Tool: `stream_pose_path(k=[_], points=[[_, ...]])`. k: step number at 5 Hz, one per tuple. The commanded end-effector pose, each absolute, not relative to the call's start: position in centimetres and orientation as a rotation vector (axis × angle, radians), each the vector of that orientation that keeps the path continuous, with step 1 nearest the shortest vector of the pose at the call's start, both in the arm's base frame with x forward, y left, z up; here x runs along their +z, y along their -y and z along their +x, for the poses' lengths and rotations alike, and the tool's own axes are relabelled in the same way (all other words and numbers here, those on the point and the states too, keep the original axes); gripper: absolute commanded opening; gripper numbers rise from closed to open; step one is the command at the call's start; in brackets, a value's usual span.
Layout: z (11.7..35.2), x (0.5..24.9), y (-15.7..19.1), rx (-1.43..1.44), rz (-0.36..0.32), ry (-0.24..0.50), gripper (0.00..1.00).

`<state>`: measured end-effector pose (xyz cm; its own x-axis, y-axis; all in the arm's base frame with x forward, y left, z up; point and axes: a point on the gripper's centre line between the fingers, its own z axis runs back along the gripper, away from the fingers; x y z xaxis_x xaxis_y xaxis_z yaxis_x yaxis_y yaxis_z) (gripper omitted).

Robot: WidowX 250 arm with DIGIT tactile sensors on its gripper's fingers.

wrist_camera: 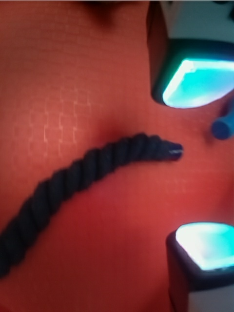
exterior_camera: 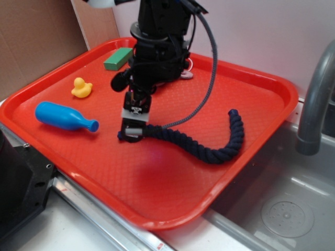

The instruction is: Grab the blue rope.

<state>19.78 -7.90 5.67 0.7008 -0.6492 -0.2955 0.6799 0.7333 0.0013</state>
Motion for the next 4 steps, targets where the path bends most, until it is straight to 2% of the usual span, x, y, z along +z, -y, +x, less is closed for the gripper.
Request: stream_pose_path(k=[1, 2, 3, 4], points=[[18.4, 3.9, 6.9, -0.734, 0.120, -0.301, 1.00], [17.9, 2.6, 6.5, -0.714, 0.117, -0.339, 1.00], [18.0, 1.6, 6.0, -0.673, 0.116, -0.346, 0.96], [18.2, 1.1, 5.8, -0.638, 0.115, -0.314, 0.00]])
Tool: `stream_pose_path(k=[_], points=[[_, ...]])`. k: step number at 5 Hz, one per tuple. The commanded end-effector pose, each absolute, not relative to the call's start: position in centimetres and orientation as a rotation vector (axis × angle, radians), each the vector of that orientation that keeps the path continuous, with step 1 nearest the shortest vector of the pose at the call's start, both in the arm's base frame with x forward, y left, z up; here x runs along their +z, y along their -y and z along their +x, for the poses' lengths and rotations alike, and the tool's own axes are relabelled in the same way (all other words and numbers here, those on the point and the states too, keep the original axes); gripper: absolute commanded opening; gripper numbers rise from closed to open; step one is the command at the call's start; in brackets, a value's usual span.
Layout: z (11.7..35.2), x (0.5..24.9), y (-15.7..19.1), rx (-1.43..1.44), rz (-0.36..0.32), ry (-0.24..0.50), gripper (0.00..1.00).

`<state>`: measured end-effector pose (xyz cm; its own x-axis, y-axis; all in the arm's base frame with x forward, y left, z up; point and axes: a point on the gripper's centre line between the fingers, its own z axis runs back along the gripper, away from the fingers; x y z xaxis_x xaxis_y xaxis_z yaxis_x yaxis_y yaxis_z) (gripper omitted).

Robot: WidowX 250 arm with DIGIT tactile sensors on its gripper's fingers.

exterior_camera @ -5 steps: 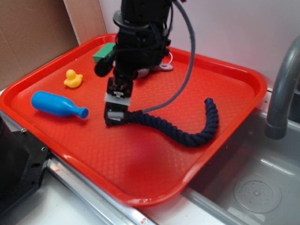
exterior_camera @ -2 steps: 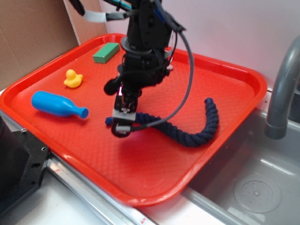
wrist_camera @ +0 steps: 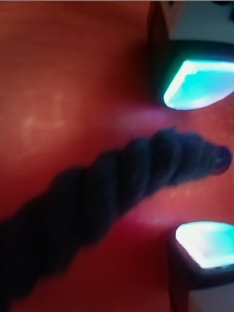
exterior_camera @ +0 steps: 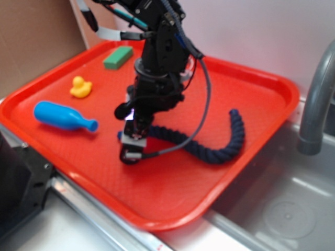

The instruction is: Grab the blue rope.

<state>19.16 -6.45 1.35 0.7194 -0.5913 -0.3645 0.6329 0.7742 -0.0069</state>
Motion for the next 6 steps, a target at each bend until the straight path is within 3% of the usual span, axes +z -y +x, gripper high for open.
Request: stream_pose_path(k=[1, 2, 3, 4, 5, 6], points=[[18.1, 1.1, 5.8, -0.632, 0.118, -0.309, 0.00], [18.2, 1.6, 6.2, -0.603, 0.119, -0.283, 0.00], [18.3, 3.9, 6.6, -0.438, 0.104, -0.248, 0.00], [18.4, 8.8, 8.0, -0.284, 0.117, -0.156, 0.00], [17.6, 13.7, 9.2, -0.067, 0.083, 0.016, 0.00], [16.5, 18.6, 8.9, 0.050, -0.003, 0.136, 0.00]])
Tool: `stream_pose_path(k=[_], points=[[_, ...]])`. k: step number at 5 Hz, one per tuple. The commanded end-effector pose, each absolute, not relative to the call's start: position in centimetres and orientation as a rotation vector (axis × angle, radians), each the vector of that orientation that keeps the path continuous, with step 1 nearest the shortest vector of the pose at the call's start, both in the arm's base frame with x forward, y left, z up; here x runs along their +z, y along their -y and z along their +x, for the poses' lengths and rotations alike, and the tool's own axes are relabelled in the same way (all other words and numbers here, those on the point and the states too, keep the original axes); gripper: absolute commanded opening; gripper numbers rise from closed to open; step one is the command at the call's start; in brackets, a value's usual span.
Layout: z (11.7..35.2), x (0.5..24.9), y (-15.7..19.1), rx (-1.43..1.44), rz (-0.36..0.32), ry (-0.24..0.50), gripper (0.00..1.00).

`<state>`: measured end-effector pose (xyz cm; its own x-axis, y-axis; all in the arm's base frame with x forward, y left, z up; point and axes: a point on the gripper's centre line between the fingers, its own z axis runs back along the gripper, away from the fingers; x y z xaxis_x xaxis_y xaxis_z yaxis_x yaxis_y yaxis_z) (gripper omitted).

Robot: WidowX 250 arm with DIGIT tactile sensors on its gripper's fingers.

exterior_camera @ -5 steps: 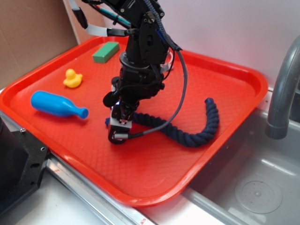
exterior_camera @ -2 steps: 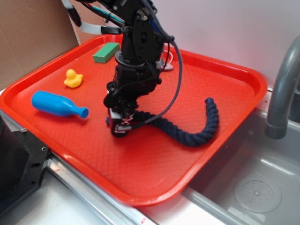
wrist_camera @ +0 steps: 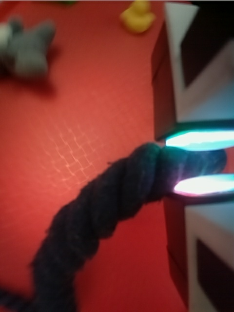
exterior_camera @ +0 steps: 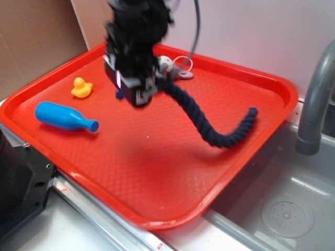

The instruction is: Grab the blue rope.

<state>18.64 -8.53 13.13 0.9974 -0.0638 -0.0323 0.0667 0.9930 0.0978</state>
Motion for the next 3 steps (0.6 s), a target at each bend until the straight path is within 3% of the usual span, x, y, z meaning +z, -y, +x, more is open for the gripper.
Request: stream_pose_path(k=[1, 2, 3], points=[[16.1, 23.6, 7.9, 0.112, -0.034, 0.130, 0.00], [16.2, 28.2, 6.8, 0.157, -0.017, 0.082, 0.00], [16.1, 28.0, 6.3, 0.177, -0.022, 0.091, 0.00]])
